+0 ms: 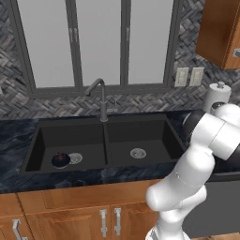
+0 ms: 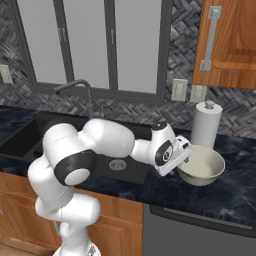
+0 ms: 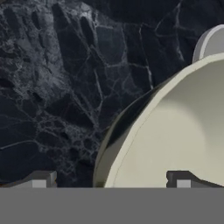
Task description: Place the teapot in the left basin and the bowl in the right basin of the sink.
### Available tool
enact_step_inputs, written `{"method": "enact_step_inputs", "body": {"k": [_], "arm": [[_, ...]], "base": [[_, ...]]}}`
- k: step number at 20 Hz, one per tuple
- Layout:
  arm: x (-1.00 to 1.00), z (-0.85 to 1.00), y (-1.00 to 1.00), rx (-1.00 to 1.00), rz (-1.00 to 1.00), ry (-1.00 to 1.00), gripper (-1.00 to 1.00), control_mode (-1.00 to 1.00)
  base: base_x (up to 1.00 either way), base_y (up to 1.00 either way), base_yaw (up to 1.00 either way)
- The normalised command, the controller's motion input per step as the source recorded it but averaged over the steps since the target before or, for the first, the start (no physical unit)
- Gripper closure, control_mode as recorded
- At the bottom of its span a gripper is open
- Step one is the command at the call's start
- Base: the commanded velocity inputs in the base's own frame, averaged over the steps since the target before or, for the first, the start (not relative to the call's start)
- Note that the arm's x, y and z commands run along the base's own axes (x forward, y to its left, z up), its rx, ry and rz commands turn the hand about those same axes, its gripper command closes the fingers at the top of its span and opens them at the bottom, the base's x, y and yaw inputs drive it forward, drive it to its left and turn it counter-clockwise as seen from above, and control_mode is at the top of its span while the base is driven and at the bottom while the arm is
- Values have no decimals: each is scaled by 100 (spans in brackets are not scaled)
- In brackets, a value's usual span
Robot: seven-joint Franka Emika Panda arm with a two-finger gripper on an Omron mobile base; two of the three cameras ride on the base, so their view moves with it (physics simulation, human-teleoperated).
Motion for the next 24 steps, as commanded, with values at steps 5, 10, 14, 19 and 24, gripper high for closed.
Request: {"method": "enact_step_inputs", "body": {"k": [5, 10, 14, 19, 24], "arm": [[0, -15, -2, 0, 0, 2, 100, -100], [0, -9, -1, 1, 0, 2, 100, -100], [0, -4, 0, 0, 0, 3, 100, -100], [-22, 10, 0, 1, 0, 0, 100, -100], [-34, 19, 5, 1, 0, 0, 100, -100]], "base": [[0, 0, 0], [0, 0, 0], [0, 0, 0], [0, 0, 0], [0, 0, 0]]}}
